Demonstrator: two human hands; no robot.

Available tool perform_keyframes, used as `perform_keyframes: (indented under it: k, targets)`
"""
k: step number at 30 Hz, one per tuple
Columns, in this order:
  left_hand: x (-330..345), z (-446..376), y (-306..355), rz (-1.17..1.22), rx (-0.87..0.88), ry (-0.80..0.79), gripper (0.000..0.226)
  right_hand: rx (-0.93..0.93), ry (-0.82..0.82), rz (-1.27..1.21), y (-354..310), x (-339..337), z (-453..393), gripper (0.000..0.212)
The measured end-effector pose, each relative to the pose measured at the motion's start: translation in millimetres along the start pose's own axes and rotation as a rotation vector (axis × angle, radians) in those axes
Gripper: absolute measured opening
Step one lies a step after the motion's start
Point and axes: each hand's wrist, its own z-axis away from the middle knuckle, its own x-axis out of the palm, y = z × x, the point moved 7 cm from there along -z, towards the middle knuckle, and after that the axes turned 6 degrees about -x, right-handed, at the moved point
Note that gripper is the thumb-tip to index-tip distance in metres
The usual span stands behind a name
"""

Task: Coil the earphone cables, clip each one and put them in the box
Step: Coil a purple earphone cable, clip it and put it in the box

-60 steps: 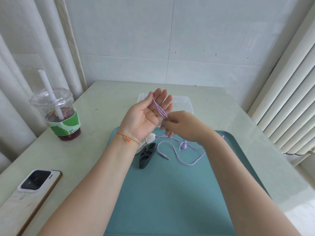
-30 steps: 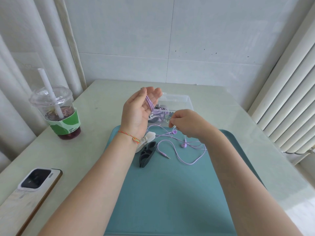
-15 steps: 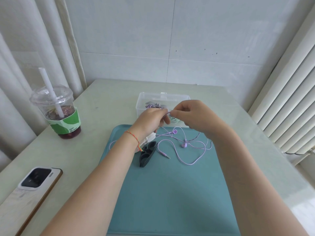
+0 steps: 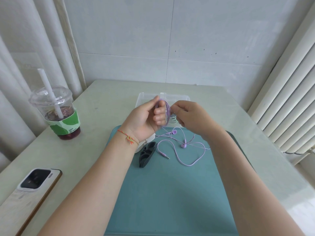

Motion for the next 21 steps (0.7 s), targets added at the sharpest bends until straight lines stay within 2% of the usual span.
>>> perform_keyframes:
  k: [3, 6, 10, 16, 21]
  targets:
    - [-5, 1, 9, 0.222, 0.078, 0.025, 0.046, -0.008, -0.050, 0.032, -1, 8, 1, 0.027]
    - [-9, 3, 12, 0.301, 0.139, 0.065, 0.037, -0.030, -0.080, 0.075, -6, 17, 2, 0.033]
    - [-11, 2, 14, 0.290, 0.197, 0.107, 0.034, -0.025, -0.127, 0.142, -8, 23, 3, 0.027]
    - [-24, 1, 14, 0.375, 0.178, 0.168, 0.038, 0.001, -0.211, 0.149, -11, 30, 7, 0.026]
    - [-32, 3, 19, 0.202, 0.263, 0.271, 0.027, -0.025, -0.285, 0.202, -18, 33, 13, 0.026]
